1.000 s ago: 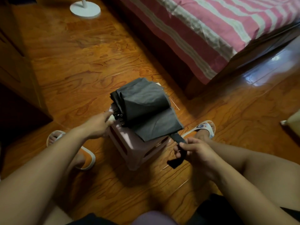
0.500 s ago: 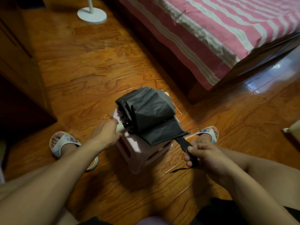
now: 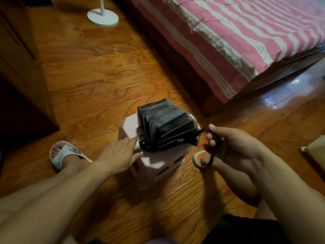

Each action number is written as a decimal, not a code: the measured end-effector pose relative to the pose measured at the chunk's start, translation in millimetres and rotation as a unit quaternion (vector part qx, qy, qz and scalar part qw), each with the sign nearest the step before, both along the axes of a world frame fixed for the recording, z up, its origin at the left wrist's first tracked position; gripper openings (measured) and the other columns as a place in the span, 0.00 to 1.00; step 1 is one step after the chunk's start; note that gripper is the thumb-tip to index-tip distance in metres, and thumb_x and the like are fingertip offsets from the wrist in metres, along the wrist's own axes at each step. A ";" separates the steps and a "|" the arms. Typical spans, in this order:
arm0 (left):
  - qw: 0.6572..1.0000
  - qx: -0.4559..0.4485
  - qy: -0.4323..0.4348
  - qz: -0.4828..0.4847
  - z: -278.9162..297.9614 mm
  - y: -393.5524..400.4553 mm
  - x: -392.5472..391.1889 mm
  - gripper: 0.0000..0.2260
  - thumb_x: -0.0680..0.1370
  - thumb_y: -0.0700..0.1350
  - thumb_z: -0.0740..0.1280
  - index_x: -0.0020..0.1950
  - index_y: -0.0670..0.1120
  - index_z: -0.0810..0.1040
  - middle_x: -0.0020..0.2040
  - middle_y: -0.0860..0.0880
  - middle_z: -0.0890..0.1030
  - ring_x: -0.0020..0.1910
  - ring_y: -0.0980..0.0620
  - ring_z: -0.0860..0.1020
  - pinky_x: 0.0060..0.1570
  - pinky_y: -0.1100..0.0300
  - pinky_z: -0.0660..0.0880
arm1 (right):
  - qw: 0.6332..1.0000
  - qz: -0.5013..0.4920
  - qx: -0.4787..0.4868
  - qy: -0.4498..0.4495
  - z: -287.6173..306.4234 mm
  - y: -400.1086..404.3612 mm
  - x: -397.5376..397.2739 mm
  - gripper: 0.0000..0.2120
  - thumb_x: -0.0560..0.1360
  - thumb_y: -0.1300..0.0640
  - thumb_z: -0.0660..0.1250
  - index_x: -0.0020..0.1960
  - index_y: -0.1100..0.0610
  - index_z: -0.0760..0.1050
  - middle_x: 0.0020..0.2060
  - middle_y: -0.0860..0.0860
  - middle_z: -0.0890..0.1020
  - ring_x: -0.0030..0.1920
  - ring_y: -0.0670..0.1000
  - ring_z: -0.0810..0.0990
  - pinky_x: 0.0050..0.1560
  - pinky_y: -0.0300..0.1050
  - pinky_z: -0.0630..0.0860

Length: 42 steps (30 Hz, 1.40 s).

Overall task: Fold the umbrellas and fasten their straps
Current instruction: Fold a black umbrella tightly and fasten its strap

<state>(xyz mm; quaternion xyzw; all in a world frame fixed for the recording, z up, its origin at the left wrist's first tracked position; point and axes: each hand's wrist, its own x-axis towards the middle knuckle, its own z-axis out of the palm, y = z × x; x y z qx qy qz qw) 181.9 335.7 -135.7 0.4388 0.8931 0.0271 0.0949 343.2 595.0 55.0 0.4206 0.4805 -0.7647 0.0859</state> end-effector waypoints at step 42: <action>0.914 0.228 -0.264 0.207 31.2 80.8 8.4 0.02 0.80 0.47 0.70 0.48 0.49 0.80 0.47 0.54 0.79 0.51 0.52 0.75 0.47 0.58 0.66 | 0.869 0.288 0.396 -0.071 -128.5 40.6 -30.6 0.12 0.76 0.49 0.73 0.58 0.47 0.76 0.57 0.48 0.76 0.58 0.49 0.76 0.54 0.47 0.77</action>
